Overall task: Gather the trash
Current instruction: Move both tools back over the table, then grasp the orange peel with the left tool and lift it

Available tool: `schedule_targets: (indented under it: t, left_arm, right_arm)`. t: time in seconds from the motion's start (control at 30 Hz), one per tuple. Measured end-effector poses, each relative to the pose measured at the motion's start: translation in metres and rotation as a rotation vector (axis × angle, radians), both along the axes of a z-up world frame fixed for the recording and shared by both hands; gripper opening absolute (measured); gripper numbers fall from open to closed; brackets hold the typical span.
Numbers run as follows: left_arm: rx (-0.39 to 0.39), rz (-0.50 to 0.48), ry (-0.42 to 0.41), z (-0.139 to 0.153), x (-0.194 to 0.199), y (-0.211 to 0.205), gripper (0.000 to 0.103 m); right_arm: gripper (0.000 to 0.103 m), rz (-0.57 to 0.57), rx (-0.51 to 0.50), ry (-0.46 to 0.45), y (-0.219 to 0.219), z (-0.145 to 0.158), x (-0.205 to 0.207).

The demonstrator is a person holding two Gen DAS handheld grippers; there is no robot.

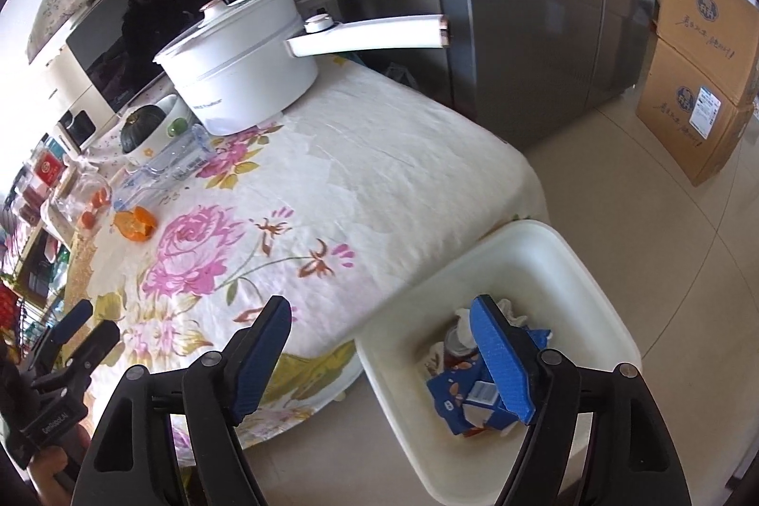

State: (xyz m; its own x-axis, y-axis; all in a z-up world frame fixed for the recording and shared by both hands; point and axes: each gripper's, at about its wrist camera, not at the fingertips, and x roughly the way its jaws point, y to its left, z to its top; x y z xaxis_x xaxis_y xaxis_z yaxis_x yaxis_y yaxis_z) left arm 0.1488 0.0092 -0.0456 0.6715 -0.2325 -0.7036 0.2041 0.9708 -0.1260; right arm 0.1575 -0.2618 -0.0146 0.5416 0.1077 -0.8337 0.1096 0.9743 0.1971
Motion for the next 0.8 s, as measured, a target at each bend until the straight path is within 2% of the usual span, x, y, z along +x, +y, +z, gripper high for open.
schedule_targets:
  t: [0.13,0.3,0.5,0.7,0.8]
  left_arm:
    - [0.022,0.042,0.036,-0.007,0.002,0.024,0.098]
    - [0.008,0.122,0.085,-0.017,0.009,0.065,0.098]
    - [-0.080,0.212,0.141,-0.029,0.041,0.111,0.098]
    - [-0.105,0.231,0.122,-0.041,0.085,0.118,0.098]
    - [-0.086,0.228,0.106,-0.046,0.110,0.112,0.098]
  right_arm:
    - [0.082,0.022,0.009,-0.004,0.021,-0.001,0.011]
    - [0.083,0.049,0.023,-0.001,0.046,-0.006,0.024]
    - [0.083,0.067,0.040,0.012,0.074,-0.018,0.042]
    - [0.083,0.074,0.028,0.023,0.099,-0.033,0.067]
    - [0.083,0.090,0.019,0.036,0.108,-0.041,0.077]
